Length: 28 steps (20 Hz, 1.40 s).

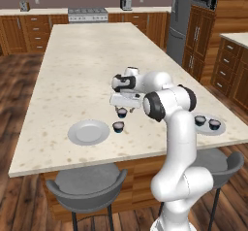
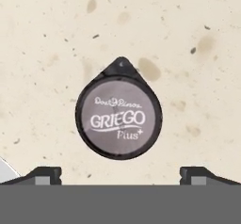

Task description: Place two yogurt containers on each plate.

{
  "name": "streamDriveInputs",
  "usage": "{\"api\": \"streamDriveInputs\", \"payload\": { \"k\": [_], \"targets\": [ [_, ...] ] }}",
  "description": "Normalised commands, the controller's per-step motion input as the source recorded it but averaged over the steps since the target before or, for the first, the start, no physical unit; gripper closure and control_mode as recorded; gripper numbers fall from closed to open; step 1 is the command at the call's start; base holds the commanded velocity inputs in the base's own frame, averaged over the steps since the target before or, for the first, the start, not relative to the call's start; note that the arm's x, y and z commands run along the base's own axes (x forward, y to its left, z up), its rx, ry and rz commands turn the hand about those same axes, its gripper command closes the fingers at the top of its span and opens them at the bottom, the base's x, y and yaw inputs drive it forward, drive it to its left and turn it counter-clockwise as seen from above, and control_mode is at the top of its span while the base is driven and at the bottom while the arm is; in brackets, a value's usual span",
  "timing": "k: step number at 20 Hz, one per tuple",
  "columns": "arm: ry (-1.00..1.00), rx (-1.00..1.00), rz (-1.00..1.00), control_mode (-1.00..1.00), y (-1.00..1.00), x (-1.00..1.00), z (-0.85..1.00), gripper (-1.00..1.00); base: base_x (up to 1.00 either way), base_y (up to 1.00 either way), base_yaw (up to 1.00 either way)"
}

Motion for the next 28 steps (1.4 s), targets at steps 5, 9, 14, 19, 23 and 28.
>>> {"api": "streamDriveInputs", "payload": {
  "k": [5, 9, 14, 19, 23, 28],
  "targets": [
    [0.01, 0.00, 0.00, -1.00, 0.01, 0.11, -0.10, -1.00, 0.00, 0.00, 0.00],
    [0.00, 0.00, 0.00, -1.00, 0.00, 0.12, -0.08, -1.00, 0.00, 0.00, 0.00],
    [0.00, 0.00, 0.00, -1.00, 0.02, 0.17, -0.01, -1.00, 0.00, 0.00, 0.00],
    [0.00, 0.00, 0.00, -1.00, 0.01, 0.02, -0.05, -1.00, 0.00, 0.00, 0.00],
    [0.00, 0.00, 0.00, -1.00, 0.00, 0.00, -0.09, -1.00, 0.00, 0.00, 0.00],
    [0.00, 0.00, 0.00, -1.00, 0.00, 0.00, -0.10, -1.00, 0.00, 0.00, 0.00]
  ]
}}
